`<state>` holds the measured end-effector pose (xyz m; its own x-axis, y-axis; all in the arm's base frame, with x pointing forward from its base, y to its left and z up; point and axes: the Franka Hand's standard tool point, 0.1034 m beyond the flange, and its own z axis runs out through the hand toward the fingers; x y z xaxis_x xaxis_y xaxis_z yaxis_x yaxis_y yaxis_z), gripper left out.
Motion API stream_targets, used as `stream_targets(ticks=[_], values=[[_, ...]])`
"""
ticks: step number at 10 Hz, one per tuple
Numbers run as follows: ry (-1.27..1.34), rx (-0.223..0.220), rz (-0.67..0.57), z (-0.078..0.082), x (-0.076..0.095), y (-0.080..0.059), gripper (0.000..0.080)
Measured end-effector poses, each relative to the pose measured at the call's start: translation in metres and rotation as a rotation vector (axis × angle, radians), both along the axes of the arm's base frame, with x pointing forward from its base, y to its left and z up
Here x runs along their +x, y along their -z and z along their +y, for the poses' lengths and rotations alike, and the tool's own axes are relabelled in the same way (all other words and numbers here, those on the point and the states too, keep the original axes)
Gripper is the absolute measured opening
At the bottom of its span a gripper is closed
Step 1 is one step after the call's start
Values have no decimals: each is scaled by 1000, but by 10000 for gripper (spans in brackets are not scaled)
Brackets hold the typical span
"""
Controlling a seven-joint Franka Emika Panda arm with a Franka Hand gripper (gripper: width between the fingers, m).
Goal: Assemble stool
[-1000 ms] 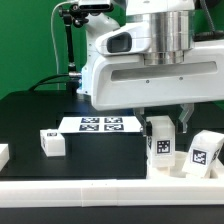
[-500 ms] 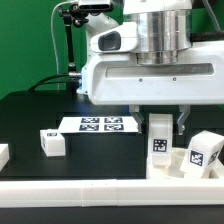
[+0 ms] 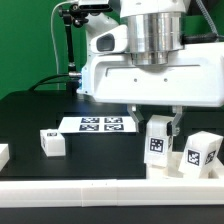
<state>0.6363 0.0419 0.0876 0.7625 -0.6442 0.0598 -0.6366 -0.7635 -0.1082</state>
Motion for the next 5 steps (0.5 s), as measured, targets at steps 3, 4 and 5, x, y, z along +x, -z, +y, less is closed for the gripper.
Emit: stream_targets(ticks=[3, 4, 5], values=[[145, 32, 21, -2, -4, 0, 346], [193, 46, 27, -3, -4, 0, 346], [233, 57, 31, -3, -5, 0, 346]])
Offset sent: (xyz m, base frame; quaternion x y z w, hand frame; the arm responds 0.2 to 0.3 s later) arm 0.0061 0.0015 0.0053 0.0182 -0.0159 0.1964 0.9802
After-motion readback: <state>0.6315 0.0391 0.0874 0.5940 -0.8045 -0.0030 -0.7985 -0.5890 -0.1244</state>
